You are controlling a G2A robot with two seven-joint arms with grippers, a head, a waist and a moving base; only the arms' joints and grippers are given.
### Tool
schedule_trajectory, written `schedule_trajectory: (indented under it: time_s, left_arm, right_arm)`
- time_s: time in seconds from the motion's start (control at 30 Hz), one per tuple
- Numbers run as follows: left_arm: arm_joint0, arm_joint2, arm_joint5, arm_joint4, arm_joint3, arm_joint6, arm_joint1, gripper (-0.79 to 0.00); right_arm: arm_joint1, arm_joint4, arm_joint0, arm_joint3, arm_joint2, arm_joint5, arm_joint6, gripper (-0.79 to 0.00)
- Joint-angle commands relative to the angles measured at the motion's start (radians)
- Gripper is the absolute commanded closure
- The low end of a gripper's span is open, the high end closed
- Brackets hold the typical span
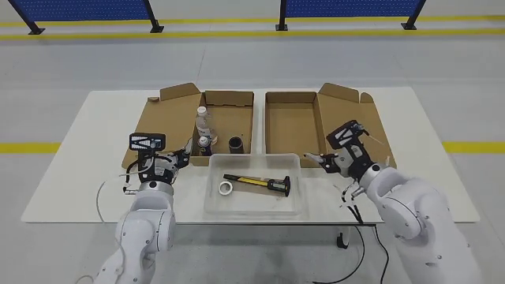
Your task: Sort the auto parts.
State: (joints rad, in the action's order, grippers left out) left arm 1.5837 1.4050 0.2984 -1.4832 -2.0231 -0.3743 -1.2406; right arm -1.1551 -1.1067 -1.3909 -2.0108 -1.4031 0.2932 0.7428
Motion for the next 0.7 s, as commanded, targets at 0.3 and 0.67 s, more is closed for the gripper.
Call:
schedule_trajectory:
  time_s: [0.3, 0.67]
  left_arm:
    - [0.0, 0.0, 0.0, 0.0, 0.0, 0.0, 0.0, -0.785]
    - [0.0, 0.0, 0.0, 0.0, 0.0, 0.0, 0.0, -0.785]
  right_arm:
    - [0.005, 0.024, -0.001, 0.012, 0.008, 0.051, 0.05, -0.785]
    - [0.003, 0.025, 0.024, 0.018, 0.028, 0.017, 0.062, -0.785]
